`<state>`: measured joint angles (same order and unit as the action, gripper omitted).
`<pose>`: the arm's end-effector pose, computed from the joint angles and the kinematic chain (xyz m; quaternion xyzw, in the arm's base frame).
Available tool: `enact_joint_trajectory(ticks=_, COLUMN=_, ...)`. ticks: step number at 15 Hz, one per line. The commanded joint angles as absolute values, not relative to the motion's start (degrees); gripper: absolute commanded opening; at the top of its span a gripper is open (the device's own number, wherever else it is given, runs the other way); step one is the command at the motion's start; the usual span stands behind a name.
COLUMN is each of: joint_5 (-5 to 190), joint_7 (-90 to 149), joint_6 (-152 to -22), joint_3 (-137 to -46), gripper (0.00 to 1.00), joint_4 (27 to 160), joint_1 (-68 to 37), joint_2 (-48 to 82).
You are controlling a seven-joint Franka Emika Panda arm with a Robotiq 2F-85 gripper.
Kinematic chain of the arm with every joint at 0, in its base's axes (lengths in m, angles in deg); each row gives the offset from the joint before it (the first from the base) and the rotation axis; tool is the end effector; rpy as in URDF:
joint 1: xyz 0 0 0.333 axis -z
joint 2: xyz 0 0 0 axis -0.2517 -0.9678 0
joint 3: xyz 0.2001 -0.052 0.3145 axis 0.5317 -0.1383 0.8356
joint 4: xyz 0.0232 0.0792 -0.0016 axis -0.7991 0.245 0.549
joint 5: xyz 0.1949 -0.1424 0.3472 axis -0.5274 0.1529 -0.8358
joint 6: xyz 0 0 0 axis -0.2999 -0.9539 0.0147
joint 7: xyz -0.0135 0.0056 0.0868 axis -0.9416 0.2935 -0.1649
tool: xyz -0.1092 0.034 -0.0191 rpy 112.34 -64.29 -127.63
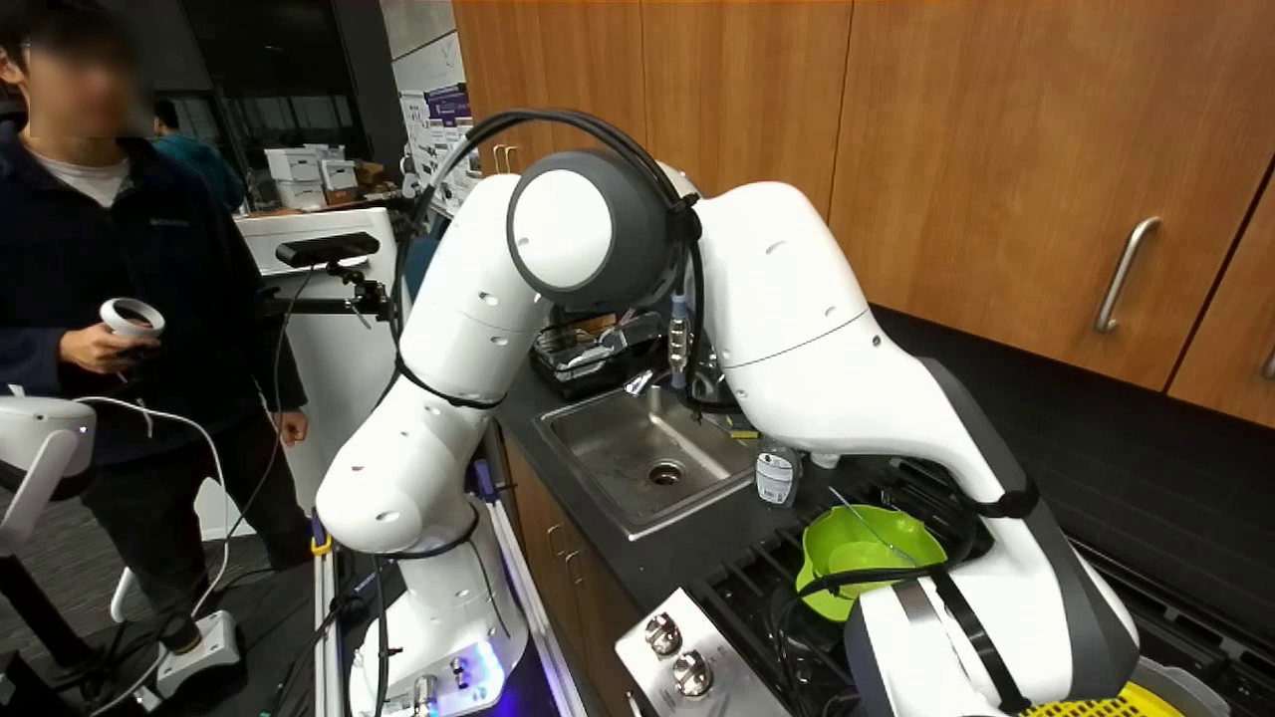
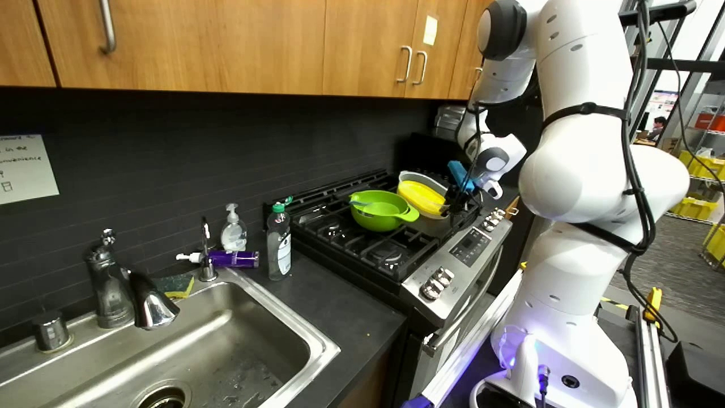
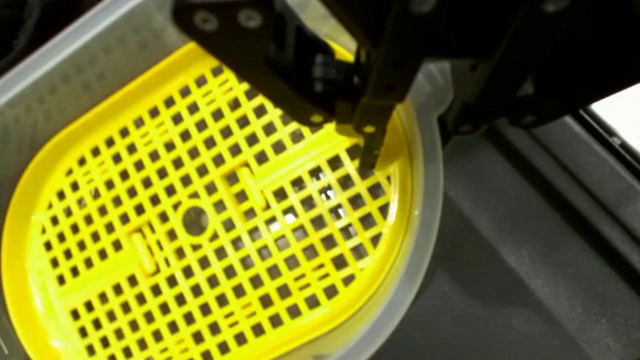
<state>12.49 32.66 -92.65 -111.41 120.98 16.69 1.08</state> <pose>0.3582 -0.4929 0.1739 -0.4546 0.8485 -0.0859 0.2567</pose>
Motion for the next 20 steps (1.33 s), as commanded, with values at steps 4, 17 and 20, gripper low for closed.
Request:
enact_joint_trajectory(ticks=4, joint_5=13.4, joint_7=33.7, joint_6=-96.2, joint_3=-111.6, gripper=0.05, joint_4=121.6, joint_1=13.4, joint_2=2.5)
enact_joint_trajectory(ticks=17, joint_5=12.9, joint_7=28.6, joint_6=-118.5, joint_3=-109.7, gripper=0.05, joint_4=128.7, joint_1=3.2, joint_2=9.5)
enact_joint_trajectory(ticks=20, joint_5=13.0, joint_7=27.1, joint_6=-120.3, joint_3=-109.7, gripper=0.05, joint_4=130.1, joint_1=1.4, joint_2=10.9)
